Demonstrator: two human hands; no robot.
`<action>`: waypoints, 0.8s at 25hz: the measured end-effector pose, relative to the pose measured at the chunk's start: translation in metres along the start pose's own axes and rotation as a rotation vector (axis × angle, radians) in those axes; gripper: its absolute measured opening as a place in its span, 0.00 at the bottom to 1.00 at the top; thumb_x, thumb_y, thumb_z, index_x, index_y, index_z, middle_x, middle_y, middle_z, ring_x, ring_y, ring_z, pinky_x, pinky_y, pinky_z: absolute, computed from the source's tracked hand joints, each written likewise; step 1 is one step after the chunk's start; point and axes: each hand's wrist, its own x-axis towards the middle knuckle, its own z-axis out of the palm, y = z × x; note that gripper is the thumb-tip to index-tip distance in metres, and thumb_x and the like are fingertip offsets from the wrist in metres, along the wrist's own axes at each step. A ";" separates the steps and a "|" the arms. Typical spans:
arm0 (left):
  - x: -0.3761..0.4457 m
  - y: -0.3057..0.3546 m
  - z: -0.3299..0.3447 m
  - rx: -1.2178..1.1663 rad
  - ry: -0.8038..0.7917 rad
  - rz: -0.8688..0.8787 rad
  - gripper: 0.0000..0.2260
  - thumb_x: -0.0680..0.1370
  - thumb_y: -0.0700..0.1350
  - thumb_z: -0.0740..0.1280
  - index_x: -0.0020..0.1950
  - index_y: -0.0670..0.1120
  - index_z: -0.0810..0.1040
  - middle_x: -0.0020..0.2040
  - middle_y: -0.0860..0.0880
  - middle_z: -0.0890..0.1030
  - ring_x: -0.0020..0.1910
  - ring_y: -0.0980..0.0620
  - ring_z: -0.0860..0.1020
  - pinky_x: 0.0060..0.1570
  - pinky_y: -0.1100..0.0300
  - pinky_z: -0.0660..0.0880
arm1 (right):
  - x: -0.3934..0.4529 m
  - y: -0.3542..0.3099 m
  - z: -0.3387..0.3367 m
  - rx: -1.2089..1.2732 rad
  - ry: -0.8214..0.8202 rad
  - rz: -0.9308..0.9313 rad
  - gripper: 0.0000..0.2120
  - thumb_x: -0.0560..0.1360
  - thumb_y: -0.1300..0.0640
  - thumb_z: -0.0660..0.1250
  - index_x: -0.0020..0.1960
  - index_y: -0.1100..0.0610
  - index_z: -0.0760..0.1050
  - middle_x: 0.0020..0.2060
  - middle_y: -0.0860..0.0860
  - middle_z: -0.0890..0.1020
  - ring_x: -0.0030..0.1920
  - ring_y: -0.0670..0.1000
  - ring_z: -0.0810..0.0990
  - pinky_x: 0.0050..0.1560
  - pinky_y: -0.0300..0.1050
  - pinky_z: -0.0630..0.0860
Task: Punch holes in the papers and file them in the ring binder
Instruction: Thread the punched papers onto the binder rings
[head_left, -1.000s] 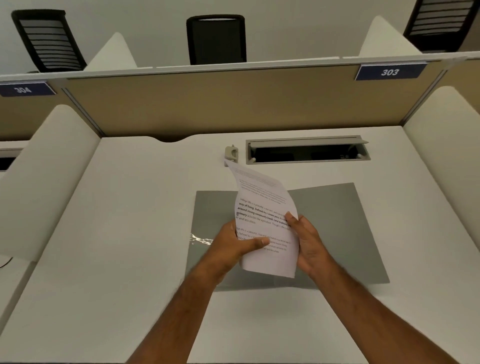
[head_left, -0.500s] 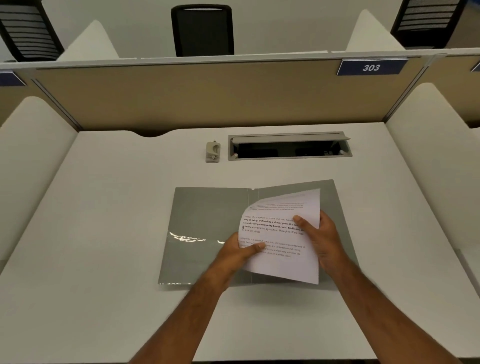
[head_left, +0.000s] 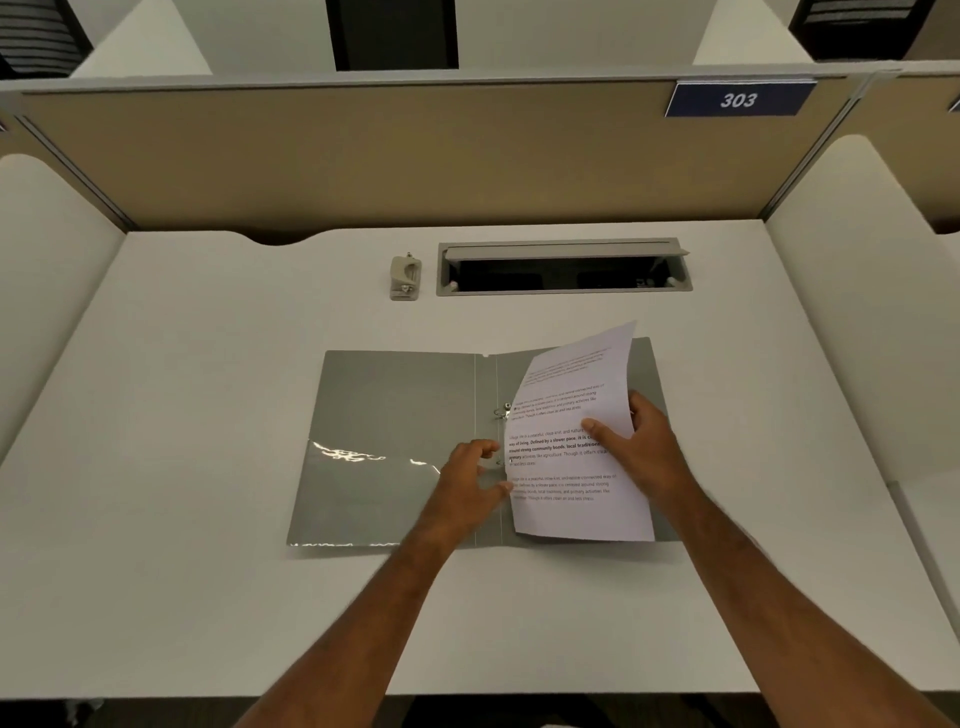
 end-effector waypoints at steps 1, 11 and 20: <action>0.001 0.000 0.004 0.056 -0.005 0.035 0.24 0.76 0.45 0.76 0.69 0.52 0.73 0.67 0.54 0.72 0.64 0.53 0.73 0.63 0.57 0.76 | 0.000 0.000 -0.002 -0.011 -0.006 -0.002 0.20 0.74 0.52 0.76 0.62 0.53 0.74 0.53 0.46 0.84 0.47 0.45 0.86 0.41 0.39 0.83; 0.001 0.002 0.021 0.260 -0.064 0.097 0.27 0.78 0.45 0.73 0.76 0.53 0.70 0.76 0.53 0.68 0.75 0.48 0.64 0.73 0.51 0.68 | 0.003 -0.006 -0.005 -0.043 -0.006 -0.006 0.18 0.75 0.53 0.75 0.61 0.50 0.72 0.49 0.39 0.80 0.44 0.42 0.84 0.34 0.31 0.79; 0.019 0.001 0.012 0.261 -0.056 0.113 0.23 0.79 0.46 0.72 0.74 0.50 0.73 0.73 0.52 0.72 0.73 0.48 0.65 0.70 0.53 0.68 | 0.009 -0.009 -0.010 -0.083 -0.011 -0.002 0.18 0.75 0.53 0.75 0.61 0.51 0.72 0.49 0.41 0.81 0.44 0.42 0.84 0.35 0.31 0.79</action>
